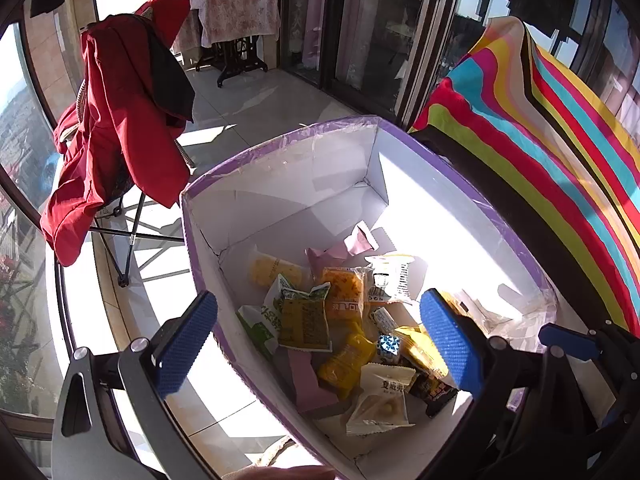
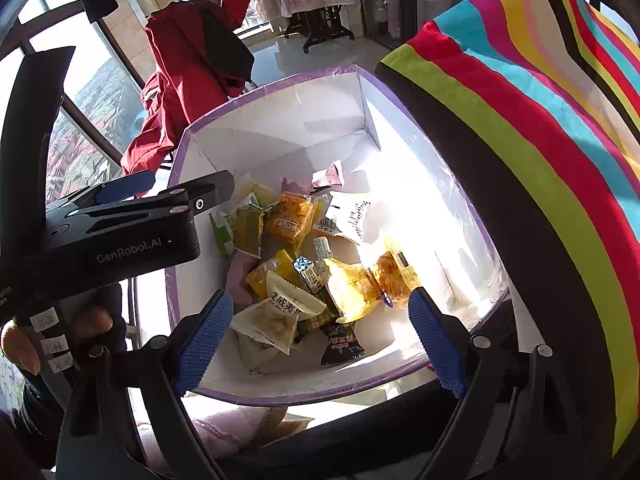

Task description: Organize snacks

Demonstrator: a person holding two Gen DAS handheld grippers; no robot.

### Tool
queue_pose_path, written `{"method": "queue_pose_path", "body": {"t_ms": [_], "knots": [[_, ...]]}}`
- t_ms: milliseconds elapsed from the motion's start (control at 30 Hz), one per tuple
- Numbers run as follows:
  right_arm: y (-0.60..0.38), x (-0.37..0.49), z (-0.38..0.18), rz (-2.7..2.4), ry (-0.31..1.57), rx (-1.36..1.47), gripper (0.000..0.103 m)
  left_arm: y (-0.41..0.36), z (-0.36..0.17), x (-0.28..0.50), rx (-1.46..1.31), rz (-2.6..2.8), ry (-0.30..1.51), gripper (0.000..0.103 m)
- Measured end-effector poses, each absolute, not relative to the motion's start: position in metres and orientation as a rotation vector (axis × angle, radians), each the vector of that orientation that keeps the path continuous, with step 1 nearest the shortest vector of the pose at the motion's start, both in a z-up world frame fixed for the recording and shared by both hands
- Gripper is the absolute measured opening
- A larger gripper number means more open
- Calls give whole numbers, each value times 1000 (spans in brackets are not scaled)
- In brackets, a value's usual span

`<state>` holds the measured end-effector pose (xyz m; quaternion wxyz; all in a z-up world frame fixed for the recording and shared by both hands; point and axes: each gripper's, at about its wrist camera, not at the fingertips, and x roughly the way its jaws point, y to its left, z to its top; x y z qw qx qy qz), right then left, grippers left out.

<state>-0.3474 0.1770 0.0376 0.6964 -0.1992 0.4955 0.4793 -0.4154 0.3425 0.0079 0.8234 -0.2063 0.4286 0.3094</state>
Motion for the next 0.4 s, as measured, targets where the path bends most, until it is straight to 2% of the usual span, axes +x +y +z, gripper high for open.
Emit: {"method": "queue_pose_path", "body": {"t_ms": [400], "knots": [[173,-346,34,1065,1120,-430,87,362,9,-424,-500,701,894,101]]}}
